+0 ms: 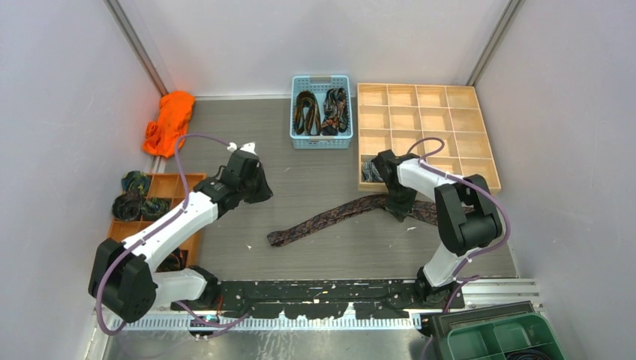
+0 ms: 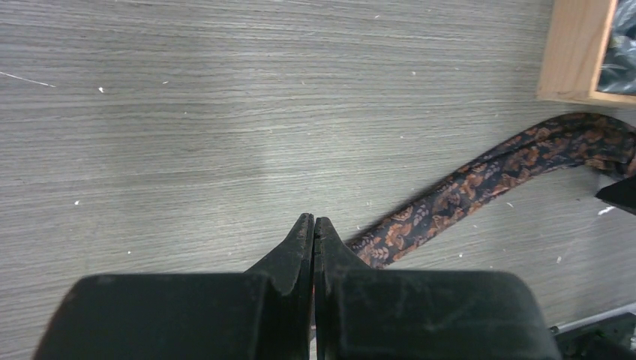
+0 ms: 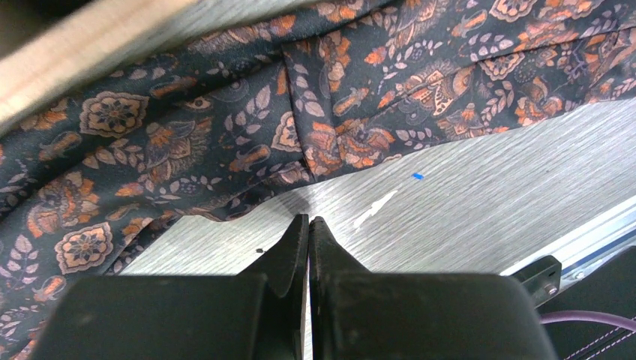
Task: Roll the ties
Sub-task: Flatten out the tie at the center of the board.
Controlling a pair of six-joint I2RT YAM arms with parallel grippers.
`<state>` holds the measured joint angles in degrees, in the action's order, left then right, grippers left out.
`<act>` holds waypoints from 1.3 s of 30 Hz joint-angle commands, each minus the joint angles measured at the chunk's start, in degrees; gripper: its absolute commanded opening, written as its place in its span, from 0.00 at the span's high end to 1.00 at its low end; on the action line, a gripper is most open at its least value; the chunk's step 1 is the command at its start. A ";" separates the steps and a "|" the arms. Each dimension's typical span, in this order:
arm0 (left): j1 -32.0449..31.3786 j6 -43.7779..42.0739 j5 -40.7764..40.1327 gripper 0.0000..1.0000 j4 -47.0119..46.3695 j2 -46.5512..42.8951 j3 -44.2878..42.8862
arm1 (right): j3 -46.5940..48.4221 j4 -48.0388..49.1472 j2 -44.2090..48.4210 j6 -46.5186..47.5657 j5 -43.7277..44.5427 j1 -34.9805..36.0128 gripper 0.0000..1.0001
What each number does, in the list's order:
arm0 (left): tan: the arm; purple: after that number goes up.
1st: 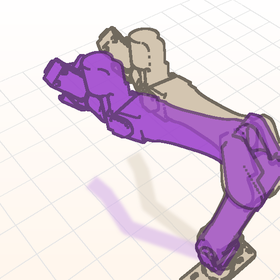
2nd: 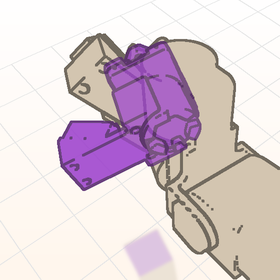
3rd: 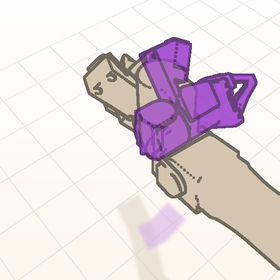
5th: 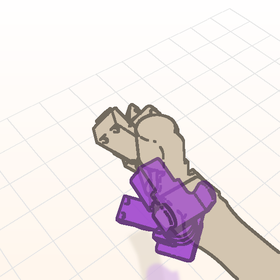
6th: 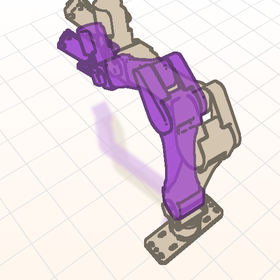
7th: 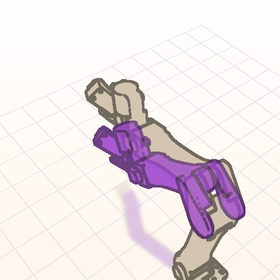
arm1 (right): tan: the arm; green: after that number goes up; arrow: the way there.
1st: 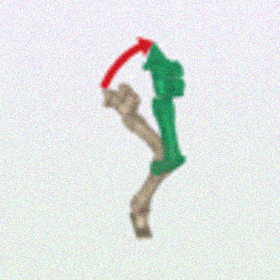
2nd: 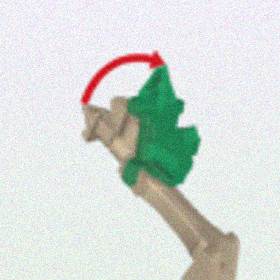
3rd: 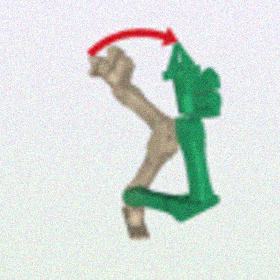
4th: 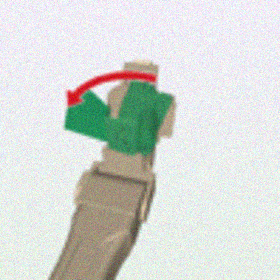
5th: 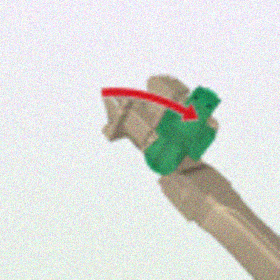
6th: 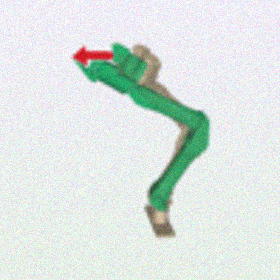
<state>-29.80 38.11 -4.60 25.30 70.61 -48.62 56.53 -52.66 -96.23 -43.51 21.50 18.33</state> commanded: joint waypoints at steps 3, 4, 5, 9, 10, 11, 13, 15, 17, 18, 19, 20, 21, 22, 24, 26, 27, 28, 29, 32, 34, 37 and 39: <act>0.27 0.68 1.68 1.00 -0.69 -5.52 -0.98 | -1.41 -0.62 3.25 -4.68 2.34 -1.54 0.94; 0.33 0.84 1.72 1.00 -0.62 -6.09 -0.84 | -1.46 -0.38 2.96 -4.67 2.26 -2.33 0.94; 0.29 1.03 1.70 1.00 -0.56 -6.74 -0.66 | -1.24 -0.34 2.24 -4.47 2.28 -3.26 0.94; 0.31 1.18 1.25 1.00 0.73 -9.23 -0.51 | 0.36 -1.54 -0.43 -2.93 3.32 -6.28 0.93; 0.35 1.18 1.14 1.00 1.14 -9.92 -0.43 | 0.61 -1.91 -0.74 -2.76 3.67 -7.07 0.93; 0.35 1.18 1.01 1.00 1.47 -10.55 -0.35 | 0.80 -2.33 -0.81 -2.62 4.08 -7.80 0.93; 0.29 1.25 0.78 1.00 2.14 -11.94 -0.13 | 1.05 -3.04 -0.93 -2.40 6.02 -8.99 0.92; 0.34 1.35 0.65 1.00 2.81 -13.06 0.13 | 1.83 -4.28 -1.99 -1.84 7.76 -10.34 0.92; 0.35 1.52 0.56 1.00 3.40 -14.28 0.35 | 2.40 -4.44 -3.25 -1.00 7.99 -11.43 0.91; 0.36 1.61 0.41 1.00 3.78 -14.82 0.49 | 2.44 -3.93 -3.88 -0.52 7.66 -11.96 0.91; 0.36 1.69 0.24 1.00 4.05 -15.33 0.60 | 2.59 -3.63 -4.65 -0.19 7.14 -12.44 0.91; 0.34 1.83 -0.02 1.00 4.40 -15.85 0.71 | 2.87 -3.34 -5.52 0.01 6.70 -12.78 0.91; 0.34 1.95 -0.16 1.00 4.97 -16.36 0.80 | 3.33 -3.10 -6.22 0.34 6.54 -13.17 0.91; 0.36 2.04 -0.42 1.00 5.41 -16.82 0.85 | 3.91 -3.02 -7.00 0.54 6.54 -13.56 0.91; 0.31 2.16 -0.89 1.00 6.25 -17.80 0.90 | 5.51 -2.80 -7.93 1.14 6.78 -14.67 0.90; 0.36 2.22 -1.46 1.00 7.09 -18.76 1.04 | 7.05 -2.67 -8.63 1.90 7.26 -15.88 0.90; 0.36 2.28 -1.80 1.00 7.38 -19.16 1.07 | 7.97 -2.85 -8.99 2.27 7.85 -16.44 0.90; 0.34 2.32 -2.08 1.00 7.73 -19.53 1.15 | 8.73 -2.77 -9.37 2.81 8.33 -17.00 0.90; 0.30 2.44 -2.34 1.00 8.05 -19.81 1.31 | 9.62 -2.65 -9.90 3.26 8.86 -17.44 0.90; 0.33 2.94 -2.85 1.00 9.22 -20.69 1.63 | 12.15 -1.70 -12.34 4.56 10.23 -19.40 0.90; 0.36 3.23 -3.10 1.00 10.02 -21.43 1.85 | 13.56 -0.96 -13.80 5.28 10.71 -20.33 0.90; 0.36 3.40 -4.45 1.00 11.85 -23.15 1.82 | 14.17 0.26 -13.49 5.51 10.19 -20.52 0.90; 0.31 3.40 -5.59 1.00 13.71 -24.47 1.61 | 13.79 1.04 -11.37 5.69 10.50 -20.47 0.90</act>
<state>-29.80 40.75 -7.33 36.12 49.04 -46.68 69.14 -56.99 -109.56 -38.28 29.95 -1.85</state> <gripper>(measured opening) 0.006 0.103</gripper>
